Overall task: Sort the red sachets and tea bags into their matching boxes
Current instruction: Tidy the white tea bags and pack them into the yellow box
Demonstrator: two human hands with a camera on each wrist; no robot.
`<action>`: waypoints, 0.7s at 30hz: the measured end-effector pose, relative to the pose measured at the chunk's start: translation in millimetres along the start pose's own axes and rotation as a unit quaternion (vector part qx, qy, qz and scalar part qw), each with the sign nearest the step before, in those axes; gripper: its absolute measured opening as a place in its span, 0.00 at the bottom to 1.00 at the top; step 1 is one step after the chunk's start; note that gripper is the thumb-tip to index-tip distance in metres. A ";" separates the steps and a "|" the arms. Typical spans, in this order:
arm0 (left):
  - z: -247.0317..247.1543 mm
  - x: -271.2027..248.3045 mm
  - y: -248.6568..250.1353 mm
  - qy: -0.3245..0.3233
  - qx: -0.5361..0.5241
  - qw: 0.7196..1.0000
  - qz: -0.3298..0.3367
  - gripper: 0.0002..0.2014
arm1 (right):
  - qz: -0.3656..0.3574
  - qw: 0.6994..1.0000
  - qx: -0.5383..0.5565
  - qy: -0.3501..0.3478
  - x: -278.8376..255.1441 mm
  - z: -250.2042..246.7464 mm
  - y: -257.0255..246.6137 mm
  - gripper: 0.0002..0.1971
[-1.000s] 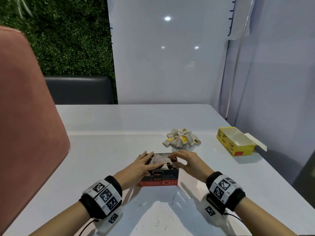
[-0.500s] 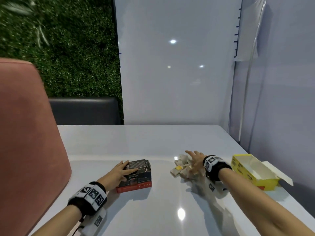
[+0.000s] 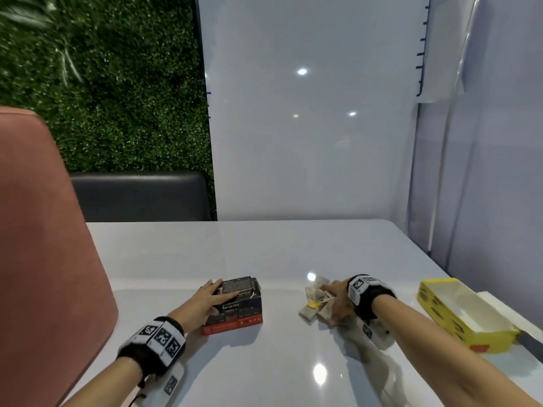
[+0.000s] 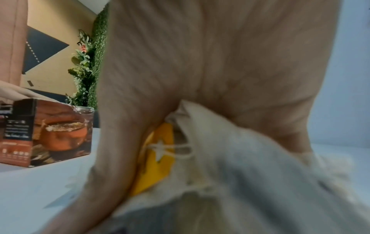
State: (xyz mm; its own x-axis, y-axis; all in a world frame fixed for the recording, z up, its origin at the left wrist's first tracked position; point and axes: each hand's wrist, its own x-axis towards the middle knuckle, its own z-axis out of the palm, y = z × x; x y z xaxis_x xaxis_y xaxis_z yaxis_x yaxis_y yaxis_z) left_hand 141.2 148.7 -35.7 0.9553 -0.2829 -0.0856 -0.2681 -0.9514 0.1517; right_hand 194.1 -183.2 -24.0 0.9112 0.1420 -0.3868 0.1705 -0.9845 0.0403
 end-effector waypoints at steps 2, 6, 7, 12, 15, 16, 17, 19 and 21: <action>-2.1 0.4 -0.6 -0.007 -0.011 1.000 -0.008 0.32 | -0.002 1.000 0.020 0.000 -10.6 5.3 1.5 0.56; -2.1 -1.7 -5.4 -0.011 -0.033 0.999 -0.025 0.36 | 0.001 0.998 0.058 -0.003 -38.7 22.4 4.6 0.57; -2.4 -3.3 -2.1 -0.010 -0.037 0.999 -0.033 0.37 | 0.001 0.998 0.066 -0.005 -50.0 27.0 3.4 0.57; -11.2 -12.5 41.6 0.056 -0.013 0.997 -0.043 0.36 | 0.016 0.996 0.091 0.004 -94.9 54.0 -19.8 0.52; -13.2 -25.5 72.0 0.054 -0.012 0.998 0.010 0.40 | 0.020 0.994 0.103 0.035 -111.6 68.7 -46.5 0.46; -12.6 -31.8 81.3 0.038 -0.017 0.999 0.024 0.41 | 0.017 0.993 0.106 0.053 -117.0 73.1 -56.0 0.42; -11.7 -39.0 90.0 0.017 -0.028 0.999 0.034 0.43 | 0.011 0.992 0.109 0.068 -122.2 76.8 -66.2 0.37; -9.5 -55.8 105.6 -0.037 -0.053 0.997 0.046 0.48 | -0.002 0.990 0.106 0.091 -130.9 82.7 -86.8 0.31; -3.2 -72.2 113.2 -0.104 -0.055 0.991 0.060 0.58 | -0.012 0.992 0.089 0.090 -135.0 87.0 -109.2 0.33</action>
State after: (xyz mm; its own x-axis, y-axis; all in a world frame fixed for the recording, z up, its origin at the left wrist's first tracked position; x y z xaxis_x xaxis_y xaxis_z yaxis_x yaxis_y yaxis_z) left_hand 42.3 61.8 -9.3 0.8677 -0.4233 -0.2606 -0.3521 -0.8934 0.2790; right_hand 19.9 -103.8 -56.4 0.9626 0.1659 -0.2141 0.1385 -0.9808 -0.1369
